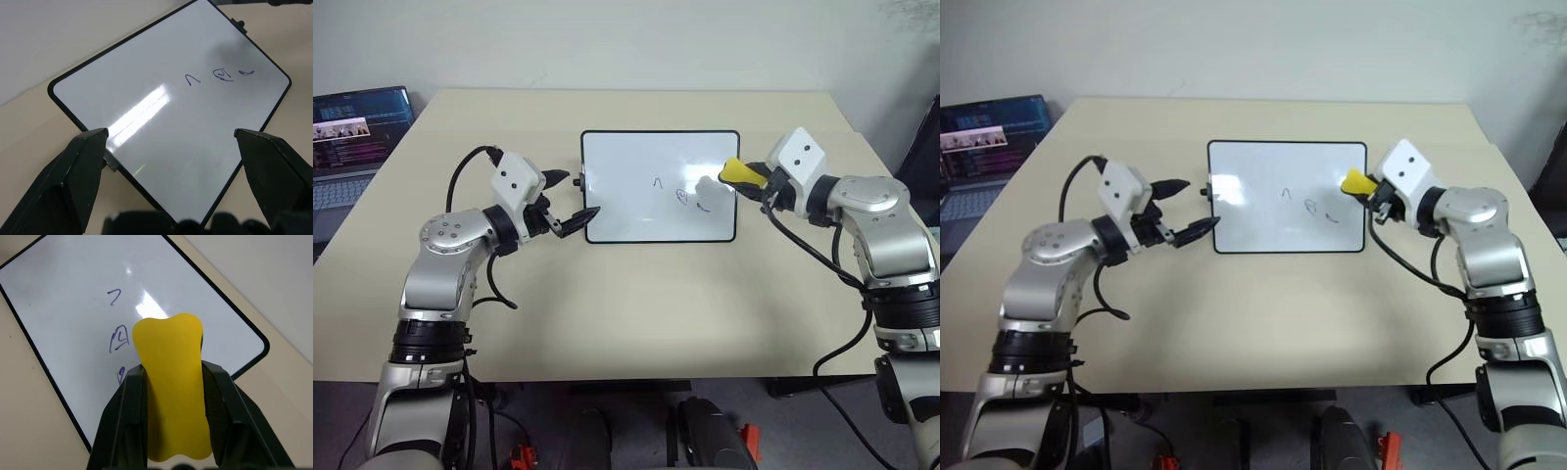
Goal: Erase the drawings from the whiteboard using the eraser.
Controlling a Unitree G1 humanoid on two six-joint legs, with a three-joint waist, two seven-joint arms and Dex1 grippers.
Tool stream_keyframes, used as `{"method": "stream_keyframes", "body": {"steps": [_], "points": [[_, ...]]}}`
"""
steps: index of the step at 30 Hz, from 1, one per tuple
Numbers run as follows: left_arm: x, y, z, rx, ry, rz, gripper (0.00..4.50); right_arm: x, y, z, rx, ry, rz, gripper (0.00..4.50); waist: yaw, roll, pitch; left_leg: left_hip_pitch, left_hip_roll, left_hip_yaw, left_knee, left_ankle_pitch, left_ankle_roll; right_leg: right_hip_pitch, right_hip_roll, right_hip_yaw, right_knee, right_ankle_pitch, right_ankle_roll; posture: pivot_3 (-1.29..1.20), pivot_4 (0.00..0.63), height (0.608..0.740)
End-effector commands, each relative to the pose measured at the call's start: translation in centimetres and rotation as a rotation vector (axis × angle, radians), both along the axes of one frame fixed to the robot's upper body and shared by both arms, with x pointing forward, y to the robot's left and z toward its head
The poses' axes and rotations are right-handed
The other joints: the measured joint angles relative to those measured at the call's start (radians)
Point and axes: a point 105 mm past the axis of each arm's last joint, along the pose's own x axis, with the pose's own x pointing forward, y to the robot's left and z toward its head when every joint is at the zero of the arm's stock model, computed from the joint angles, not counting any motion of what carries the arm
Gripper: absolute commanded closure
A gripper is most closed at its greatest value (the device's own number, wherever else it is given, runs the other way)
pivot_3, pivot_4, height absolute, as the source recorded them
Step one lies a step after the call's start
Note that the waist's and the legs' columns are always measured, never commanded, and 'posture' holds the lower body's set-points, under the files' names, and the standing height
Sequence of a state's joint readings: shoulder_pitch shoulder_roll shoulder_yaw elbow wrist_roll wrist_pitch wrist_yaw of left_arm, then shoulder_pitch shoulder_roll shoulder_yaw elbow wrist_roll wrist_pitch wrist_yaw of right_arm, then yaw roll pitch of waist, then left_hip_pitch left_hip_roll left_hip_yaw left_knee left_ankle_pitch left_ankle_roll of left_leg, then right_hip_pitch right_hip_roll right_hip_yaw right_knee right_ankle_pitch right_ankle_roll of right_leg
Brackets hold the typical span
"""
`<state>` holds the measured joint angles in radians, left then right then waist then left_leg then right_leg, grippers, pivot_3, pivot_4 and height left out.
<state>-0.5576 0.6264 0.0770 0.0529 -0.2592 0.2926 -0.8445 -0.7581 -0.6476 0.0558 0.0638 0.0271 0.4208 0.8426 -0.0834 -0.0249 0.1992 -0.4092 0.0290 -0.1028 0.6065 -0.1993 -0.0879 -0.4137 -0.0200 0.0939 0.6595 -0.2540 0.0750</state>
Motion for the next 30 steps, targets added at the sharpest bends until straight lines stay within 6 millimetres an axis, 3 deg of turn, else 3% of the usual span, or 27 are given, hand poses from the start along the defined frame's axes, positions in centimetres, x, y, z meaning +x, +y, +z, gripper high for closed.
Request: {"method": "stream_keyframes", "body": {"steps": [1,10,16,30], "points": [[-0.5,0.0,1.4,0.007,-0.057,-0.012,0.0,-0.1,-0.3,1.7,0.011,-0.064,-0.001,3.34,0.0,0.0,0.0,0.0,0.0,0.0,0.0,0.0,0.0,0.0,0.0,0.0,0.0,0.0,0.0,0.0,0.15,0.74],[-0.5,-0.5,1.2,0.007,-0.054,-0.034,0.0,-0.2,-0.8,1.3,0.002,-0.059,-0.006,3.34,0.001,0.0,0.0,0.0,0.0,0.0,0.0,0.0,0.0,0.0,0.0,0.0,0.0,0.001,-0.001,0.0,0.15,0.74],[-0.4,-0.7,1.3,0.007,-0.053,-0.044,0.0,-1.5,-1.6,-1.0,-0.06,0.055,0.006,3.34,0.003,0.0,0.0,0.0,0.0,0.0,0.0,0.0,0.0,0.0,0.0,0.0,0.0,0.002,-0.003,0.0,0.15,0.74],[-0.4,-1.1,1.1,0.008,-0.045,-0.058,0.0,-1.4,-1.6,0.3,-0.021,0.011,-0.018,3.34,0.001,0.0,0.0,0.0,0.0,0.0,0.002,0.0,0.0,0.0,0.0,0.001,0.001,0.0,0.0,0.0,0.15,0.74]]}}
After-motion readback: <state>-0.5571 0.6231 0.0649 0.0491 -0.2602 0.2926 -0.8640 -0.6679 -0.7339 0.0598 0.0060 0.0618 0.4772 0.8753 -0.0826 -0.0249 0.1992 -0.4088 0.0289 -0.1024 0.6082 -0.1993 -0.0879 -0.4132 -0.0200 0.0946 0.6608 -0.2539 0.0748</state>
